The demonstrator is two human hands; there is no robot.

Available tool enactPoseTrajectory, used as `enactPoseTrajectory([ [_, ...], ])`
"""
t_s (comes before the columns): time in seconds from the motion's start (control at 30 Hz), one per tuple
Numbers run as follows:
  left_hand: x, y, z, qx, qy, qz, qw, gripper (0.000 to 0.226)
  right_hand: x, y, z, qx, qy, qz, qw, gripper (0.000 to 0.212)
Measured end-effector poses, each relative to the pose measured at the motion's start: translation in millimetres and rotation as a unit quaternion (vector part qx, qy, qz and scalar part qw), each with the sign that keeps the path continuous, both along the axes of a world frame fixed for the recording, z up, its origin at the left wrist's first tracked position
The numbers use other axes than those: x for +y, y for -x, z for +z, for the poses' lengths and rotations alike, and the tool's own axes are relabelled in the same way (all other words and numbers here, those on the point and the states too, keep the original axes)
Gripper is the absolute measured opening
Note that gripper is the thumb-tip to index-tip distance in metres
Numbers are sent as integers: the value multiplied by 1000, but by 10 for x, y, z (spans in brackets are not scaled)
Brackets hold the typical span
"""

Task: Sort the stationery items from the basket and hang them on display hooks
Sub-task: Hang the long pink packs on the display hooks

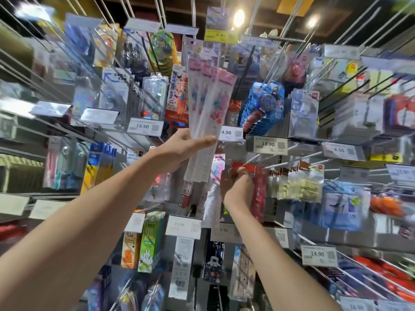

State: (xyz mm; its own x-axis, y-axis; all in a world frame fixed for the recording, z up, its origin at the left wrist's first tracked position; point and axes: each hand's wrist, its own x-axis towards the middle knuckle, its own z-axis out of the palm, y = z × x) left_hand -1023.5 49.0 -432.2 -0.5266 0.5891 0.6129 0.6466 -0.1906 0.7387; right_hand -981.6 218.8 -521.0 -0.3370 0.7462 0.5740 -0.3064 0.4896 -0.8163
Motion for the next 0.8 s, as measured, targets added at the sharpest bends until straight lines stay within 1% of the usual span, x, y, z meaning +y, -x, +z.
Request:
enactPoseTrajectory([
  [0.03, -6, -10, -8, 14, 7, 2, 1000, 94, -61, -88, 34, 46, -51, 24, 997, 21],
  [0.07, -11, -11, -14, 21, 8, 1, 1000, 105, -142, -184, 70, 76, -106, 56, 990, 26],
  [0.1, -8, 5, -17, 23, 8, -2, 1000, 113, -218, -268, 109, 102, -142, 84, 981, 29],
  [0.13, -11, 1, -17, 27, 7, -2, 1000, 118, -293, -340, 166, 115, -154, 114, 975, 30],
  [0.2, -27, -42, -18, 30, 2, -9, 1000, 123, -384, -412, 265, 129, -139, 164, 968, 17],
  [0.27, -49, -94, -6, 19, -8, -15, 1000, 120, -415, -439, 328, 137, -120, 183, 966, 4],
  [0.4, -48, -152, 20, 21, 1, 19, 1000, 121, -443, -478, 378, 139, -128, 195, 962, 9],
  [0.47, -46, -191, 32, 11, -8, 20, 1000, 102, -425, -494, 384, 142, -120, 218, 958, 17],
  [0.53, -66, -247, 59, -12, -30, 34, 999, 88, -330, -528, 347, 138, -87, 262, 951, 20],
  [0.6, -77, -270, 86, -5, -33, 56, 998, 83, -222, -596, 213, 119, -51, 307, 943, 20],
  [0.63, -85, -276, 91, 8, -30, 67, 997, 81, -172, -619, 110, 108, -46, 312, 943, 26],
  [0.7, -85, -304, 83, 6, -27, 77, 997, 83, -105, -642, -154, 78, -60, 295, 950, 35],
  [0.73, -83, -298, 82, -1, -26, 82, 996, 85, -95, -652, -295, 59, -76, 287, 953, 36],
  [0.77, -75, -289, 80, -3, -19, 90, 996, 84, -91, -655, -430, 40, -92, 279, 955, 36],
  [0.8, -63, -266, 78, 0, -12, 98, 995, 77, -82, -656, -551, 23, -104, 270, 957, 35],
])
